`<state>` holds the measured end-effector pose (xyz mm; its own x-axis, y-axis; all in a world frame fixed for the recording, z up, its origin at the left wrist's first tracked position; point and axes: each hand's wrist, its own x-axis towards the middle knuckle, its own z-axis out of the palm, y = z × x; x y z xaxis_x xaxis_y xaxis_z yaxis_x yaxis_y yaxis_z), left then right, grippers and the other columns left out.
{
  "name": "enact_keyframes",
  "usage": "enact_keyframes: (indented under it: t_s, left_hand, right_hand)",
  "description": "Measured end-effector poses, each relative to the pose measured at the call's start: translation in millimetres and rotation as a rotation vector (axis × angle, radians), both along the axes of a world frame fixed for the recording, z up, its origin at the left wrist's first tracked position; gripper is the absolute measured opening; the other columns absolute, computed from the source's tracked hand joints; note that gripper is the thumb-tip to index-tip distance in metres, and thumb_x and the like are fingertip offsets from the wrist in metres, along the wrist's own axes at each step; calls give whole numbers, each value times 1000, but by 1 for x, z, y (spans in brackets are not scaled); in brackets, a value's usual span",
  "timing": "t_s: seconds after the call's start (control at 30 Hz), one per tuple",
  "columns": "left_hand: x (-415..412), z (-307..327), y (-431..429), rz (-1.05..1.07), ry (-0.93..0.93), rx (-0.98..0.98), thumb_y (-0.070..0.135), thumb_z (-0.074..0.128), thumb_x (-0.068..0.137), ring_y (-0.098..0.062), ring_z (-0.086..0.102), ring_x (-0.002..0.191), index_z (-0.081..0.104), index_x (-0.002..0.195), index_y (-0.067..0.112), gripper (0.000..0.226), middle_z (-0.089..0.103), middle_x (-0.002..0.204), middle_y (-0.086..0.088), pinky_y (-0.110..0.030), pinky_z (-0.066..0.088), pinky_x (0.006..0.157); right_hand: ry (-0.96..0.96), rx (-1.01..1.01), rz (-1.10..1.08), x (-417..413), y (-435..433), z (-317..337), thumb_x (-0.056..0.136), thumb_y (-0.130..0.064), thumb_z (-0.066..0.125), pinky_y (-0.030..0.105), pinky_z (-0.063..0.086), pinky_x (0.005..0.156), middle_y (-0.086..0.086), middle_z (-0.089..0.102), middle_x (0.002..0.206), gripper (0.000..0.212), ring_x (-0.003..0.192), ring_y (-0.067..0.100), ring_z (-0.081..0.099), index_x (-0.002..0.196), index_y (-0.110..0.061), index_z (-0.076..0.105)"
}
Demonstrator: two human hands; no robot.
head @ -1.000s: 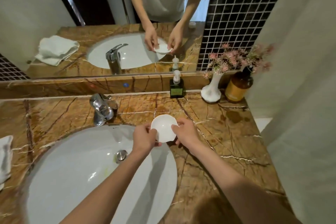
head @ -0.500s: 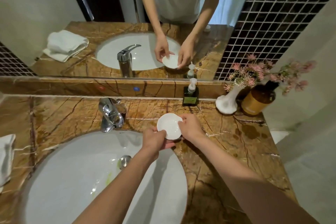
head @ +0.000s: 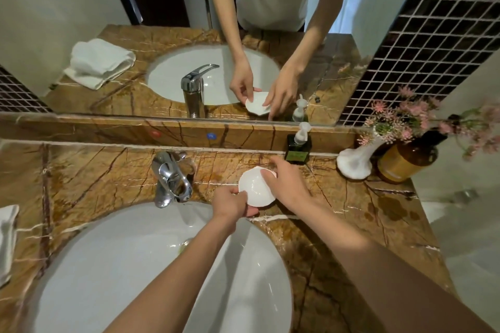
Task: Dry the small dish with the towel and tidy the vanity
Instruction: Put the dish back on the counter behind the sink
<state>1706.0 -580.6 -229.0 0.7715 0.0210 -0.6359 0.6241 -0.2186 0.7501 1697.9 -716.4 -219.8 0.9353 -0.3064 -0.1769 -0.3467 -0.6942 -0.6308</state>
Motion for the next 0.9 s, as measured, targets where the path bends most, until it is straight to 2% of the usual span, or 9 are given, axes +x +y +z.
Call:
enact_keyframes:
  t_s: [0.1, 0.17, 0.27, 0.33, 0.4, 0.53, 0.6, 0.73, 0.9]
  left_hand:
    - [-1, 2, -10, 79, -7, 5, -7, 47, 86, -25, 67, 43, 57, 100, -6, 17, 65, 76, -14, -28, 56, 41]
    - [-4, 5, -18, 112, -17, 1, -7, 45, 85, -23, 65, 39, 58, 87, -3, 13, 65, 74, -17, -27, 53, 37]
    - [-8, 5, -27, 140, -43, 28, -7, 45, 84, -24, 66, 41, 59, 71, 1, 20, 67, 70, -18, -28, 53, 38]
    - [-9, 4, -31, 146, -47, 41, -7, 46, 83, -24, 66, 41, 61, 73, -1, 19, 67, 66, -19, -28, 54, 40]
    - [-9, 2, -33, 143, -38, 53, -9, 46, 84, -24, 65, 40, 60, 79, -4, 15, 65, 61, -16, -29, 54, 39]
    - [-8, -3, -32, 109, -36, 80, -10, 43, 85, -26, 66, 42, 47, 69, 4, 21, 63, 58, -19, -32, 55, 40]
    - [-8, -5, -31, 95, -38, 89, -9, 42, 85, -29, 68, 45, 43, 66, 7, 25, 63, 55, -19, -35, 56, 42]
    - [-8, -9, -29, 84, -30, 96, -11, 44, 83, -31, 67, 44, 43, 64, 6, 26, 56, 34, -6, -36, 56, 41]
    - [-11, -3, -27, 65, -49, 95, -9, 47, 84, -31, 66, 43, 43, 62, 7, 28, 58, 42, -12, -36, 55, 42]
  right_hand:
    - [80, 22, -135, -4, 2, -4, 92, -21, 55, 40, 48, 88, 13, 63, 121, 42, 109, 31, 57, 133, -14, 49]
    - [107, 52, -205, -7, 3, -7, 90, -11, 53, 37, 45, 86, 13, 61, 125, 42, 111, 32, 56, 132, -13, 53]
    - [99, 66, -260, -8, 1, -12, 92, -4, 49, 39, 45, 91, 13, 57, 130, 44, 116, 32, 54, 134, -16, 53]
    - [85, 60, -249, -6, -1, -14, 93, -5, 49, 40, 46, 93, 13, 57, 129, 42, 116, 31, 53, 133, -18, 54]
    - [78, 39, -221, -6, -2, -15, 94, -5, 49, 36, 46, 87, 13, 58, 127, 40, 114, 30, 53, 131, -18, 56]
    - [45, -43, -149, -7, -2, -16, 91, 0, 50, 32, 47, 74, 12, 66, 114, 36, 100, 28, 60, 122, -14, 63]
    - [33, -98, -127, -8, -1, -17, 90, 3, 51, 30, 46, 76, 12, 65, 115, 37, 102, 26, 59, 121, -12, 64]
    - [27, -137, -97, -11, -1, -19, 91, 4, 50, 30, 42, 84, 12, 53, 126, 42, 108, 27, 55, 129, -12, 59]
    - [20, -143, -72, -14, 0, -19, 92, 2, 49, 33, 44, 81, 12, 52, 123, 40, 102, 27, 56, 128, -13, 58]
